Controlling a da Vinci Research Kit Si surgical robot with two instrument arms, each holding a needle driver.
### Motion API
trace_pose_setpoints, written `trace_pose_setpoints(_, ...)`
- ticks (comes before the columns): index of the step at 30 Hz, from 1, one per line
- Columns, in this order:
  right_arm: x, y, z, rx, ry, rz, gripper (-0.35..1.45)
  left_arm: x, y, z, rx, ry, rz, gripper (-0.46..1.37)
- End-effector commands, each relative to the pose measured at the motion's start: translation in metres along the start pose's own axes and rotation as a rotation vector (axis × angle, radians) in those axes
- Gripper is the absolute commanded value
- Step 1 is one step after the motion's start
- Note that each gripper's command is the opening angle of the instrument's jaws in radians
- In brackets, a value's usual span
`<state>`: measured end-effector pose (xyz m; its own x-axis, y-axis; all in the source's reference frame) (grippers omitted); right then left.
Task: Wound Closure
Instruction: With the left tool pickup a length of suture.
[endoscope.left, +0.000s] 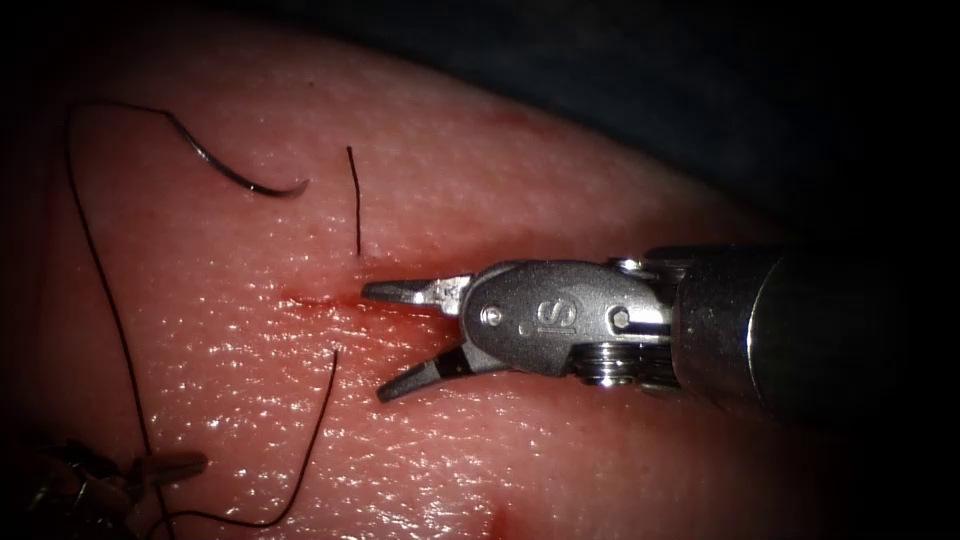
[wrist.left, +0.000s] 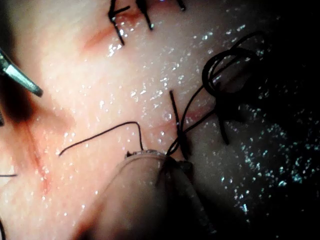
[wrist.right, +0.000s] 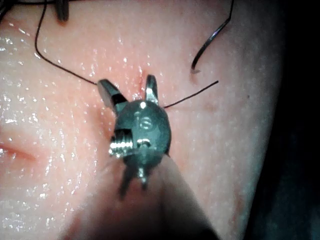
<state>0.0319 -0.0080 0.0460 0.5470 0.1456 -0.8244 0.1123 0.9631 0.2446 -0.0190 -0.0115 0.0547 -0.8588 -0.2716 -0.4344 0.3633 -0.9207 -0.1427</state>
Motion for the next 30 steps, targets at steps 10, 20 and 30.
trace_pose_setpoints(10,-0.0001,-0.0002,0.0002,-0.001,-0.001,0.004,0.94,0.0004,0.0,0.0008,-0.04,0.038,-0.075,-0.35)
trace_pose_setpoints(20,0.0,-0.0005,0.0001,0.0,0.0,0.003,0.93,-0.001,-0.0014,-0.0005,-0.049,0.108,-0.171,-0.35)
trace_pose_setpoints(30,0.0,-0.0006,0.0001,-0.001,-0.001,0.004,0.92,-0.0013,-0.0045,-0.0045,0.058,0.162,-0.209,-0.35)
